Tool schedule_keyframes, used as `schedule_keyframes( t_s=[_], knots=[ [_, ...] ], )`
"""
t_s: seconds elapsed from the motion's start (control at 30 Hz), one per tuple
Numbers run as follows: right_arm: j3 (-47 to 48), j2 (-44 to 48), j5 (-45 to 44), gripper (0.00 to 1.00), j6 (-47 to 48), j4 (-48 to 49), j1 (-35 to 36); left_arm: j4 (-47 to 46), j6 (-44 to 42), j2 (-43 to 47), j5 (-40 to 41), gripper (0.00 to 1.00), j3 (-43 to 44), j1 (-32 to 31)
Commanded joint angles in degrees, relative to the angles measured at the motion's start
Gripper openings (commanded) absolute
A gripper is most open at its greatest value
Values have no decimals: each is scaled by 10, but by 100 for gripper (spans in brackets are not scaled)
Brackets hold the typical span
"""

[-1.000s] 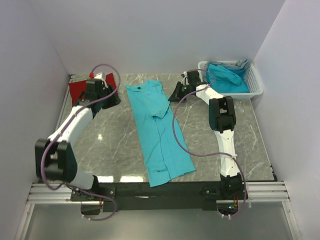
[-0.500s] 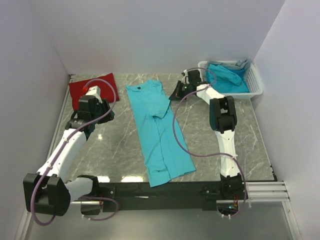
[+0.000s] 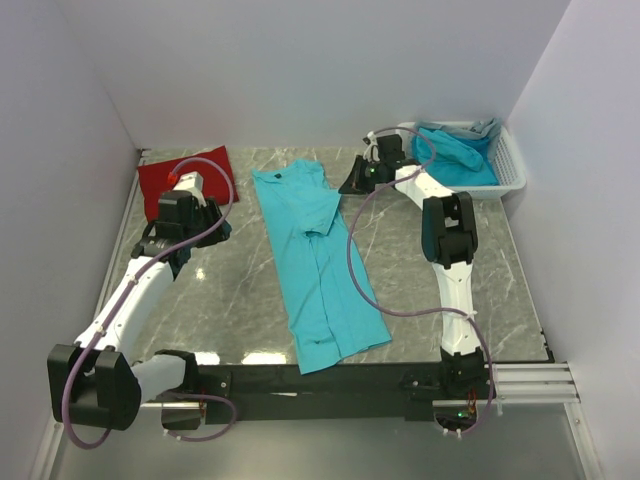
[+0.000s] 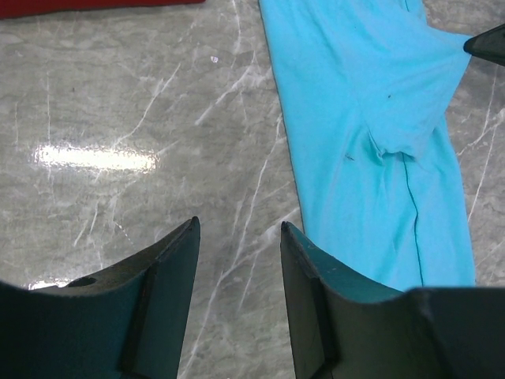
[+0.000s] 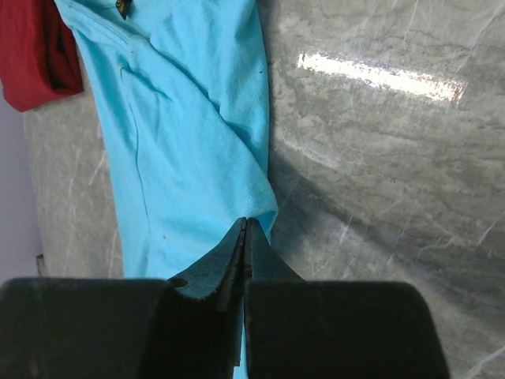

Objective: Fold and stack the t-shirts
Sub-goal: Fold the tshirt

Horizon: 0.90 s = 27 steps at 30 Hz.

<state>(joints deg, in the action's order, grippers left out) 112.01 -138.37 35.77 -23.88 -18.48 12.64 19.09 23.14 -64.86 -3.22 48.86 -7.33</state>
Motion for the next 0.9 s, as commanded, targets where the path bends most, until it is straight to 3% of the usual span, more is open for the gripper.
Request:
schedule_keyframes(
  t_s=[0.0, 0.57, 0.87],
  knots=[
    [-5, 55, -14, 0, 28, 9, 12, -23, -14, 3, -12, 51, -2, 0],
    [-14, 95, -94, 2, 107, -7, 92, -22, -18, 5, -12, 51, -1, 0],
    [26, 71, -208, 7, 197, -75, 182, -22, -19, 10, -9, 51, -2, 0]
  ],
)
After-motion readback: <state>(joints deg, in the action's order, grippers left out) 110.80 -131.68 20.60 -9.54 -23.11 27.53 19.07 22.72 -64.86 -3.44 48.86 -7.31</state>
